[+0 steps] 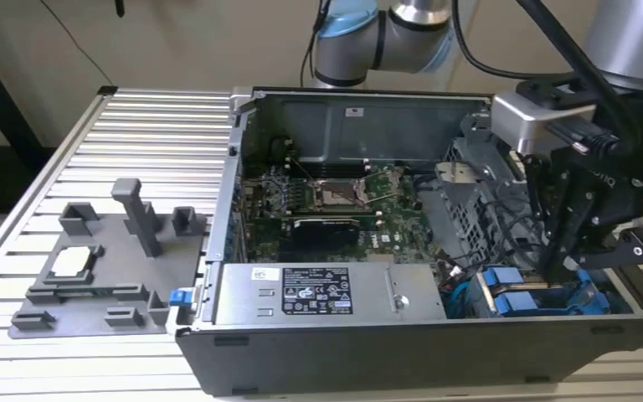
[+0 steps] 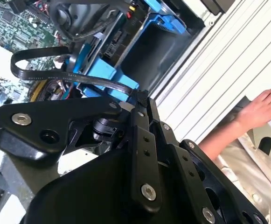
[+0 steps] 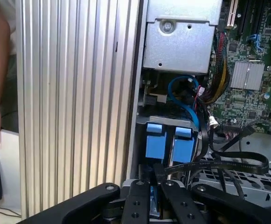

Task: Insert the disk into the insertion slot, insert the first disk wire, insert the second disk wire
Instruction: 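Insert the second disk wire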

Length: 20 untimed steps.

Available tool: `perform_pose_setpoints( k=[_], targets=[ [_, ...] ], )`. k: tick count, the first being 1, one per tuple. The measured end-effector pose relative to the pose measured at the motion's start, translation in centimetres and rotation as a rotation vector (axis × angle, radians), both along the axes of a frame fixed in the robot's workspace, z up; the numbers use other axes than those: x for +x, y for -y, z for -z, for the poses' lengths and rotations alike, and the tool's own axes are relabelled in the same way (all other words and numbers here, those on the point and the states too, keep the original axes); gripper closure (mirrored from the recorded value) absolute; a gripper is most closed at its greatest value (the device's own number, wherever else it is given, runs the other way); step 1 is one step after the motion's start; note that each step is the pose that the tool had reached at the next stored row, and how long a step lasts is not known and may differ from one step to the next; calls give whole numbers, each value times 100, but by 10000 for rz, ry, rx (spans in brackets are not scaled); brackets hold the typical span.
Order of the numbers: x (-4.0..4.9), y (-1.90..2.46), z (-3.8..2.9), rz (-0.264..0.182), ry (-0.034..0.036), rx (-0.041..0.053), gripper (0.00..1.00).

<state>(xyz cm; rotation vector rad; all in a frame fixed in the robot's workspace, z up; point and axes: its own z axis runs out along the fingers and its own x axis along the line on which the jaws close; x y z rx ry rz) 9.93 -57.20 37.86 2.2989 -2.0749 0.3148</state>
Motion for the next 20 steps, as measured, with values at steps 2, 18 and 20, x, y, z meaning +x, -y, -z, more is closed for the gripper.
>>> perform_pose_setpoints(
  k=[2, 18, 20],
  targets=[
    [42, 43, 0, 0, -19, 1, 84],
    [58, 51, 1, 46, -16, 1501, 84],
    [58, 51, 1, 64, -12, 1867, 84]
  ],
)
